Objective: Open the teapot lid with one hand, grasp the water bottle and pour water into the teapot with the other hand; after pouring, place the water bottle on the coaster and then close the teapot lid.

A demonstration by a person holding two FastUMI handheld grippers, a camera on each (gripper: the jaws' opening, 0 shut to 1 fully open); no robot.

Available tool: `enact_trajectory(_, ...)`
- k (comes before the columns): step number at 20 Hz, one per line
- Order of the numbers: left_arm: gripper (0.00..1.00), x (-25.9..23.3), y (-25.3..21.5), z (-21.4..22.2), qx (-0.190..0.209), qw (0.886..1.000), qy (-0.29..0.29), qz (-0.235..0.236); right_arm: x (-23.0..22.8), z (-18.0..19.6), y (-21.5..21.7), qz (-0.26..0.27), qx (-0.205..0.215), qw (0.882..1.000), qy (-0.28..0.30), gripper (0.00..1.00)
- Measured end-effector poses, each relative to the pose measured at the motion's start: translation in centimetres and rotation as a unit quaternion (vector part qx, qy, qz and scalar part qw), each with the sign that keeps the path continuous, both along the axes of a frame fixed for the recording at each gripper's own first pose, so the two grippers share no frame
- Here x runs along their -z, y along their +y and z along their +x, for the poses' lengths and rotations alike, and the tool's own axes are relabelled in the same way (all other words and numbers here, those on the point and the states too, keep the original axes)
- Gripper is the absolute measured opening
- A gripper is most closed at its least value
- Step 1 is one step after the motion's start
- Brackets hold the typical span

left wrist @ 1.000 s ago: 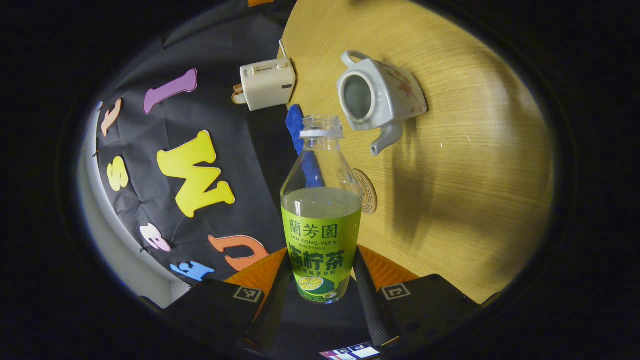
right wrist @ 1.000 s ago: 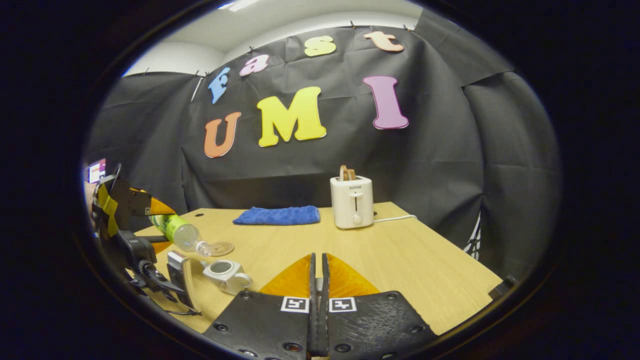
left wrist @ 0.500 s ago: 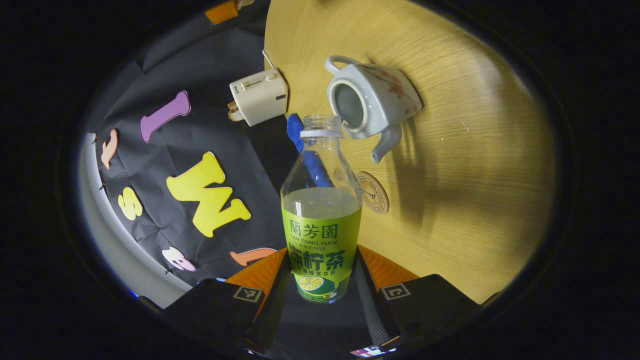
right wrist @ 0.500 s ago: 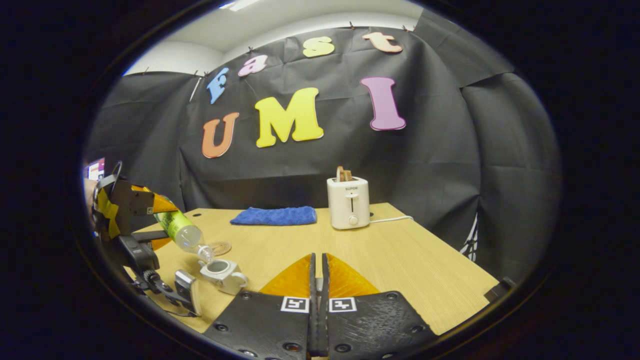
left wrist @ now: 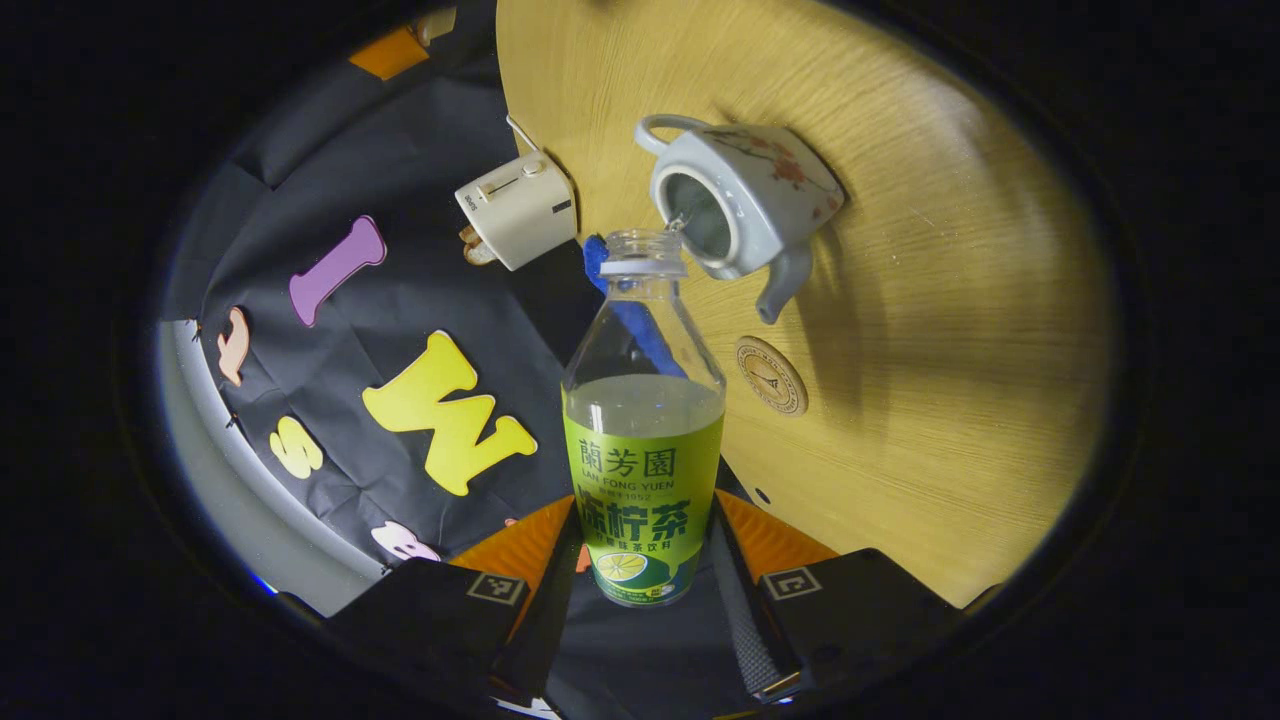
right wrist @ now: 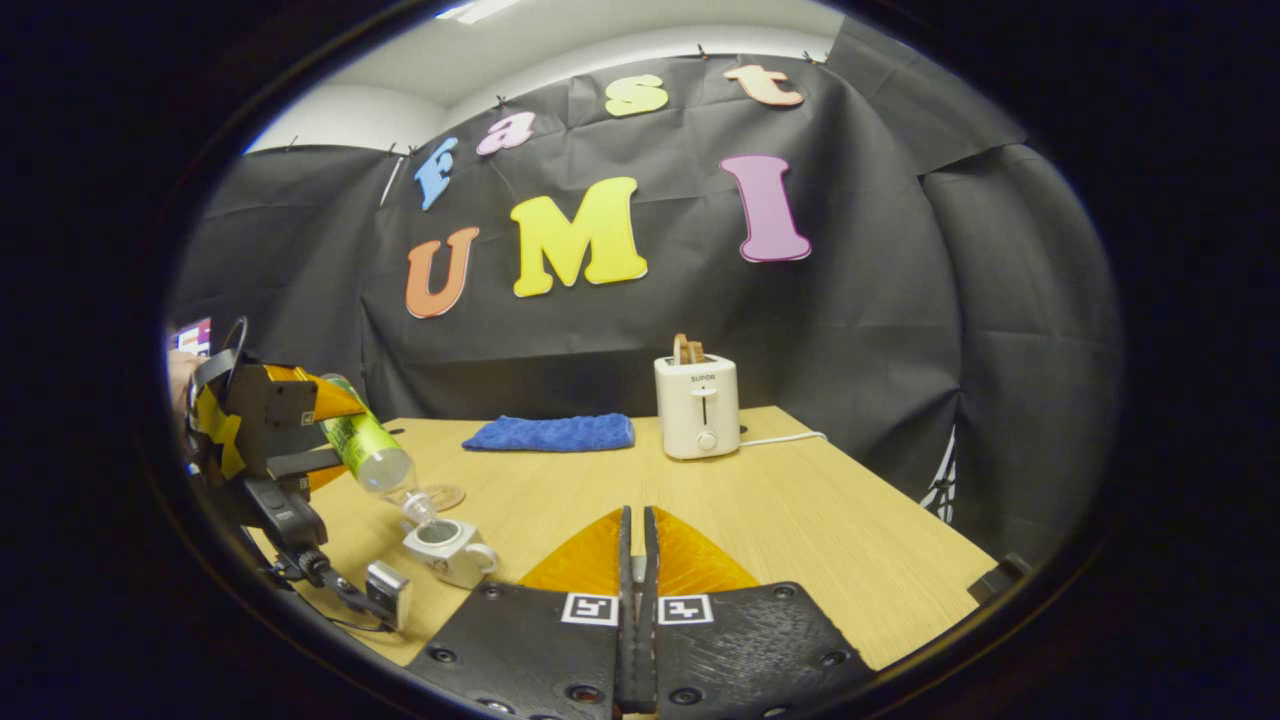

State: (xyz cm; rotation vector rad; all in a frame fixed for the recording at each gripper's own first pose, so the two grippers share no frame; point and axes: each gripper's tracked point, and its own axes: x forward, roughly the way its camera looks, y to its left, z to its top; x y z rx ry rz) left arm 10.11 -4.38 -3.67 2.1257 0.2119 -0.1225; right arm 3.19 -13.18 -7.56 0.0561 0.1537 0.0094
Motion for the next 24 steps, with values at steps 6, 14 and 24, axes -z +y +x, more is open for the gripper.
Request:
enact_trajectory(6, 0.71, -0.9, -0.6, 0.0, 0.016, 0.999, -0.022, 0.027, 0.0, -0.3, -0.1, 0.002, 0.001, 1.0, -0.001, 0.0)
enact_trajectory(14, 0.71, -1.4, -0.4, 0.2, 0.014, 0.999, -0.023, 0.038, 0.1, -0.4, -0.2, 0.002, 0.002, 1.0, -0.001, 0.0)
enact_trajectory(24, 0.71, -1.1, -0.1, 0.3, 0.016, 0.999, -0.026, 0.021, 0.3, -0.4, -0.3, 0.005, 0.004, 1.0, 0.002, 0.0)
